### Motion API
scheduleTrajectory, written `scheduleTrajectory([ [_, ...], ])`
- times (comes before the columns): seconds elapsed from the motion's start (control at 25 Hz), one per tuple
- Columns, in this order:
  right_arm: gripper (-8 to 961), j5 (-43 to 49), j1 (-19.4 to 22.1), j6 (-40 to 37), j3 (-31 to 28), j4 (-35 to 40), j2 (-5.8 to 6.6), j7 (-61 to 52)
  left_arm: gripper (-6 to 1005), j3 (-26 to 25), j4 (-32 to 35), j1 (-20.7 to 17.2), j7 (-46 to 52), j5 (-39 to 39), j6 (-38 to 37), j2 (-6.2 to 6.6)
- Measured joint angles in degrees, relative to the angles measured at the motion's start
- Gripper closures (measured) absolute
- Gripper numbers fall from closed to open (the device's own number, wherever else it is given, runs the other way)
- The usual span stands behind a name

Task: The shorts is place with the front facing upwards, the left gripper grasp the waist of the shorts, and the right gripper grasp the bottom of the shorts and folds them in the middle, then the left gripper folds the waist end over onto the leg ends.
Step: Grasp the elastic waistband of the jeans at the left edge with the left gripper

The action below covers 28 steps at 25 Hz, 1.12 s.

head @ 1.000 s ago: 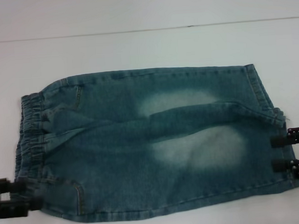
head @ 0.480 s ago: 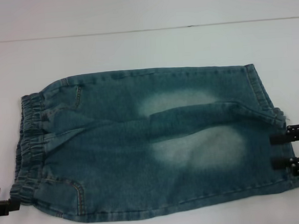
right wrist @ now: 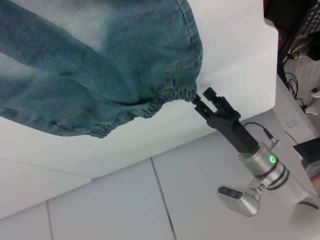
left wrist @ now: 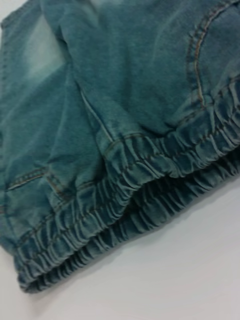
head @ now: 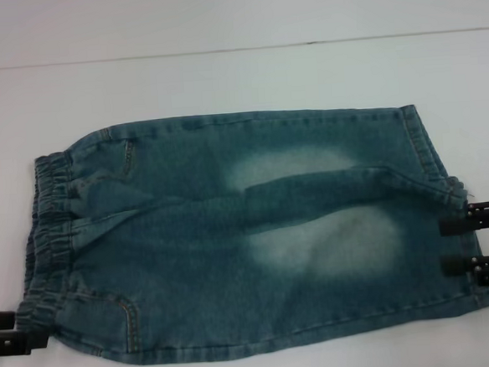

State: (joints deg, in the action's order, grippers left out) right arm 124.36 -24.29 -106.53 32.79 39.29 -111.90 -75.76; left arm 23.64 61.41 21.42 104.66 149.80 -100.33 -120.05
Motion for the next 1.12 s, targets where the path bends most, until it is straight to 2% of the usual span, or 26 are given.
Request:
scheduleTrajectory([
  [0.6,336,0.0,-0.03,-0.17,-0.14,0.0,-0.07,-0.05,323,3.46,-0.55,1.05,-0.4,0.47,1.83,-0.74],
  [0.96,337,0.0,0.01,0.16,-0.18,0.0,-0.07,-0.13,549,3.61,-0.42,1.83,-0.39,0.49,1.43,-0.86],
  [1.12,337,-0.01,-0.01,0.16,-0.31,0.0,-0.04,-0.37,736,3.61,-0.52,2.32,-0.24,0.42,1.27,-0.88],
])
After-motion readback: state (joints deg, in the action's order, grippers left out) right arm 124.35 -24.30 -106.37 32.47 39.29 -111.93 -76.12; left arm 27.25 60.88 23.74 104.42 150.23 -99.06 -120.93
